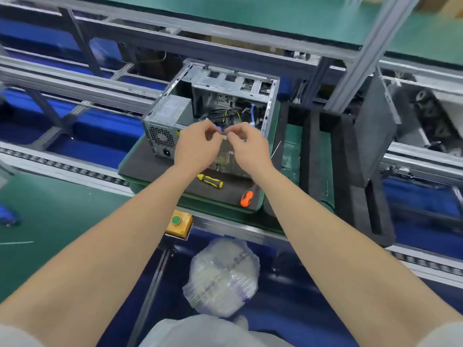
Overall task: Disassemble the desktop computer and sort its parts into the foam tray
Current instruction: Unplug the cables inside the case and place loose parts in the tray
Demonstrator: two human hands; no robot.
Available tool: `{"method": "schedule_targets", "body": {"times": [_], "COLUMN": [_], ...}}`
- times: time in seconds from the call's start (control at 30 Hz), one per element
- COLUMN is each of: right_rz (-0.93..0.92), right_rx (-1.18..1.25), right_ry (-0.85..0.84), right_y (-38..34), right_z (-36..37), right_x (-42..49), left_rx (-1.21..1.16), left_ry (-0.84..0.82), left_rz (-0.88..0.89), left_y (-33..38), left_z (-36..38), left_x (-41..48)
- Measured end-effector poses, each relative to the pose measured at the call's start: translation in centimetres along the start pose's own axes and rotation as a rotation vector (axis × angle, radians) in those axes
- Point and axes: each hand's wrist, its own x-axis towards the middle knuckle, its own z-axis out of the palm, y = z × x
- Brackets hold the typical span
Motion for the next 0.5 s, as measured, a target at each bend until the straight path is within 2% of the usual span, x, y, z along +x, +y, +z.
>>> {"method": "schedule_targets", "body": {"times": [0.23,0.4,0.5], "right_rz": [0.103,0.293,0.416], "right_rx": [-0.067,-0.114,-0.157], "right_ry": [0.088,0.215,0.221], "right_y": [0.1,0.8,1.7], "right_z": [-0.3,1.6,2.6], "right_x": [6.8,11.6,13.9], "left_rx": [0.004,-0.018,-0.003], "left_ry": [-0.106,-0.222,-0.316], "left_rz": [0.031,0.054,0.057], "left_y": [-2.0,-4.8,-5.9], "left_z": [-0.7,-0.3,1.0], "left_x": [7.6,13.9,17.1]}}
